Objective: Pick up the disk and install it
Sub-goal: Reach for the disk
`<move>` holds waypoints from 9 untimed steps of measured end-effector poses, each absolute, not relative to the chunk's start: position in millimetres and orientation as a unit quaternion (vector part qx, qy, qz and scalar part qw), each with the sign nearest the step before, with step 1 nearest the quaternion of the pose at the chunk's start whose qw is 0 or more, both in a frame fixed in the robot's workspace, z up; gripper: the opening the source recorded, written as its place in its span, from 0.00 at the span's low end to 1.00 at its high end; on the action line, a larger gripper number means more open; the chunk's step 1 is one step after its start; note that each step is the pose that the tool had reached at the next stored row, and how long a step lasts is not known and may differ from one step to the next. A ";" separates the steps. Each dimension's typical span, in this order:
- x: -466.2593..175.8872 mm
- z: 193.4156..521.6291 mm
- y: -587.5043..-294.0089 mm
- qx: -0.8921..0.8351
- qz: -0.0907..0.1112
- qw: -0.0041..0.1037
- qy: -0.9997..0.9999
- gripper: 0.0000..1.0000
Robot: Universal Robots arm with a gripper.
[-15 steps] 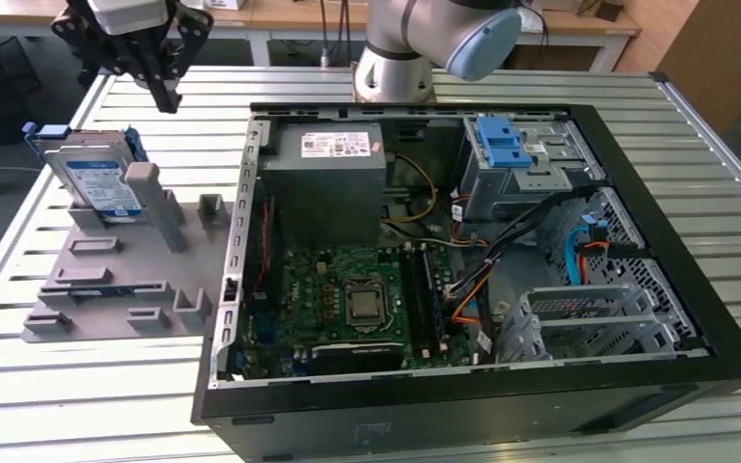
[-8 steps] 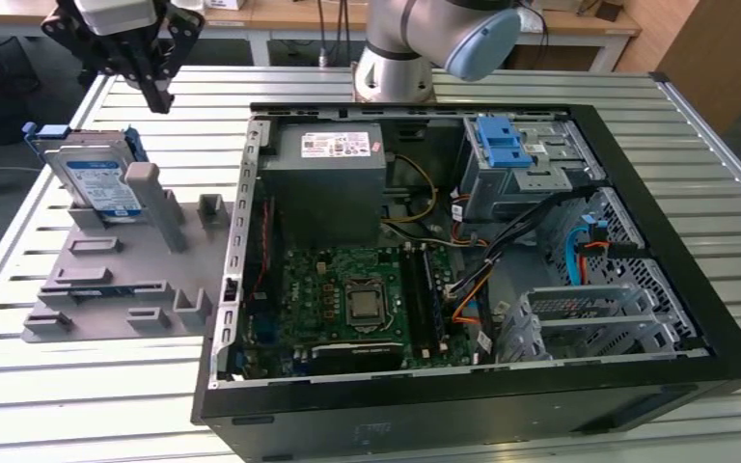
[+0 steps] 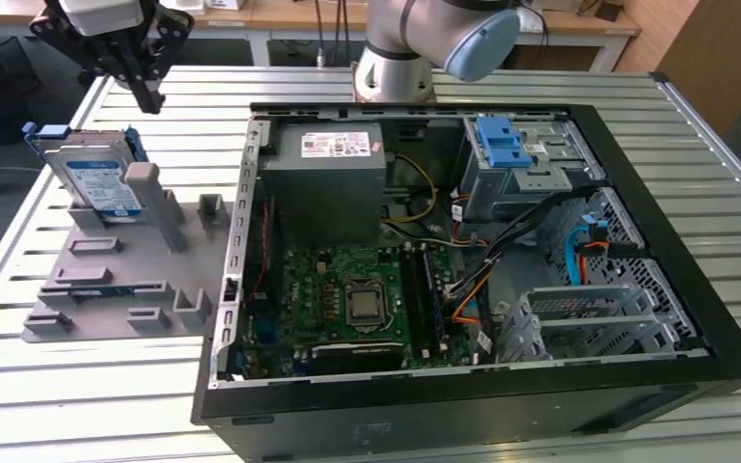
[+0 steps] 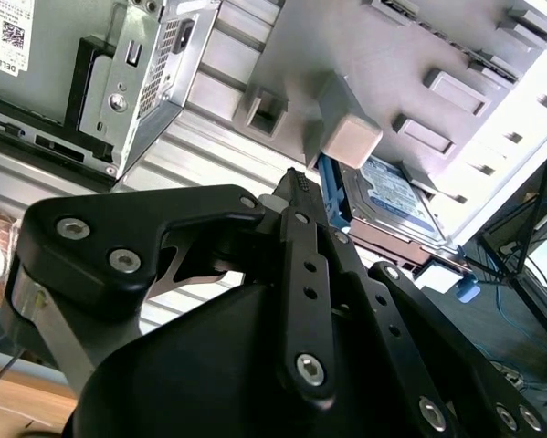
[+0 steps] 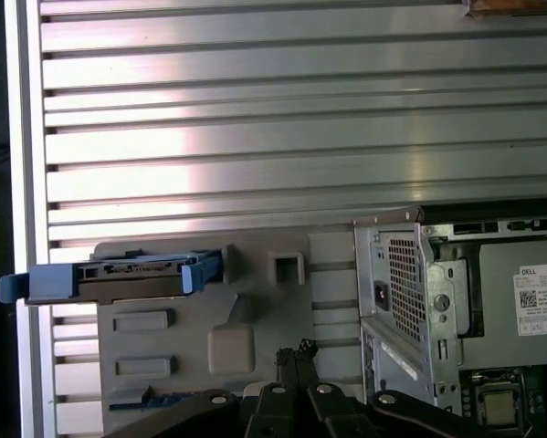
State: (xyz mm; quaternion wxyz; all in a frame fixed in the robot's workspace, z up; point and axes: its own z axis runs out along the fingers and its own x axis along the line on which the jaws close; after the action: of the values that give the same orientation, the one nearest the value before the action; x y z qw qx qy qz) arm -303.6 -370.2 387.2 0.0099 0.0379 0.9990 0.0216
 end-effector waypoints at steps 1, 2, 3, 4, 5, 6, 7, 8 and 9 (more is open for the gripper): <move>-304.6 387.1 -370.2 0.038 0.022 0.010 0.999 0.11; -305.7 387.1 -370.1 0.038 0.022 0.010 0.999 0.11; -306.7 387.0 -370.1 0.038 0.022 0.010 0.999 0.11; -307.7 386.9 -370.1 0.038 0.022 0.010 0.999 0.11; -308.7 386.9 -370.1 0.038 0.022 0.010 0.999 0.11; -309.8 386.8 -370.1 0.038 0.022 0.009 0.999 0.11; -310.7 386.7 -370.1 0.038 0.022 0.009 0.999 0.11; -311.6 386.7 -370.0 0.038 0.022 0.009 0.999 0.11; -312.6 386.6 -370.0 0.038 0.022 0.009 0.999 0.11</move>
State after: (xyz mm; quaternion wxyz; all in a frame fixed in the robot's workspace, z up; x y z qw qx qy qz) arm -312.6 -370.0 386.6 0.0092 0.0379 0.9990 0.0215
